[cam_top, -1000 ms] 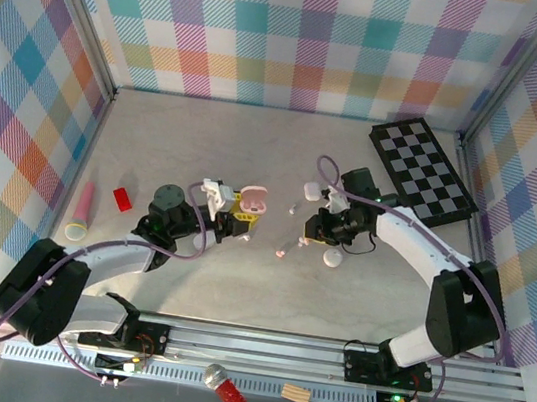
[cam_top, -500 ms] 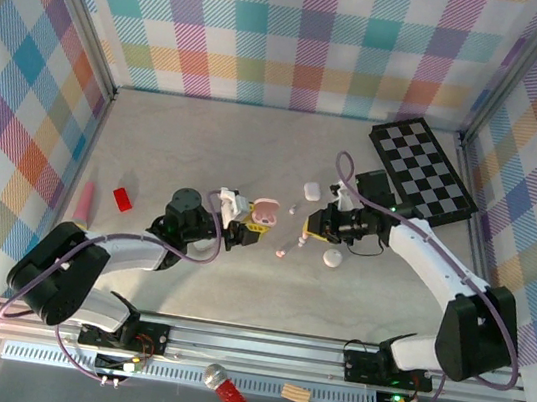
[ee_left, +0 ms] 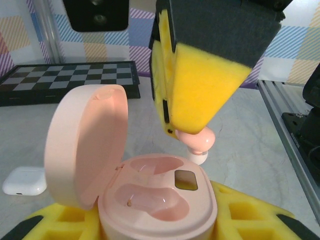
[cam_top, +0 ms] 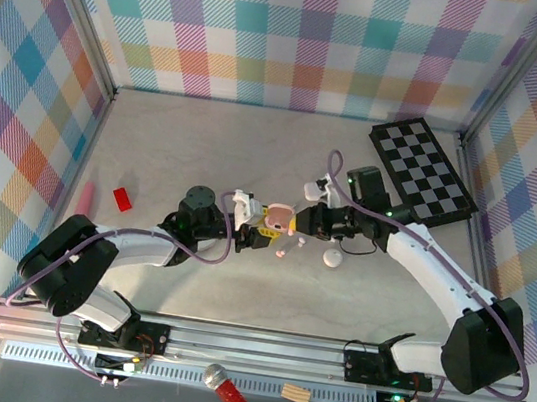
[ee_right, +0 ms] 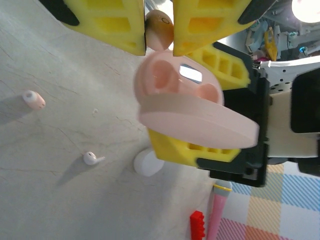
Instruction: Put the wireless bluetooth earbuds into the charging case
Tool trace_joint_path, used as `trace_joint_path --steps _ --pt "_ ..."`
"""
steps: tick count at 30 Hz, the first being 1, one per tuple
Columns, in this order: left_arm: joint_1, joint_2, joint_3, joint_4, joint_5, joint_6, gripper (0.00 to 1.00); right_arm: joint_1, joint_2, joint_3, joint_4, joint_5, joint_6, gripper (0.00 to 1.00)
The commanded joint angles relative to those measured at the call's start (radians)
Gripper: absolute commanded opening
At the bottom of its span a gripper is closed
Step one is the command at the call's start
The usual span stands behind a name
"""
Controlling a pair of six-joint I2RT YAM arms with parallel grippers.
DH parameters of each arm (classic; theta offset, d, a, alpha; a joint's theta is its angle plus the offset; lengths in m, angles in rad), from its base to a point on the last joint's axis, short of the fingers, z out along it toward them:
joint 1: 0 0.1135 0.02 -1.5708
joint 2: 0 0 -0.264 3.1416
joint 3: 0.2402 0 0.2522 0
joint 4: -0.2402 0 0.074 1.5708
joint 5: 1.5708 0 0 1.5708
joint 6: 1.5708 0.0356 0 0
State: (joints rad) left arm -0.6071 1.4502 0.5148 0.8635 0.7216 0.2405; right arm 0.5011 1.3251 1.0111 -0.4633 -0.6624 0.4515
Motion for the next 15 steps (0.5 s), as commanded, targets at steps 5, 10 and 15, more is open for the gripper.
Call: trace_joint_path --steps 5,10,15 --pt "-0.008 0.009 0.029 -0.023 0.044 0.031 0.37 0.026 -0.011 0.060 0.029 0.020 -0.061 0.17" --pt "-0.010 0.013 0.033 -0.026 0.063 0.031 0.37 0.033 0.007 0.075 0.030 0.036 -0.075 0.17" --pt "-0.011 0.009 0.035 -0.027 0.067 0.029 0.37 0.034 0.031 0.080 0.046 0.021 -0.074 0.17"
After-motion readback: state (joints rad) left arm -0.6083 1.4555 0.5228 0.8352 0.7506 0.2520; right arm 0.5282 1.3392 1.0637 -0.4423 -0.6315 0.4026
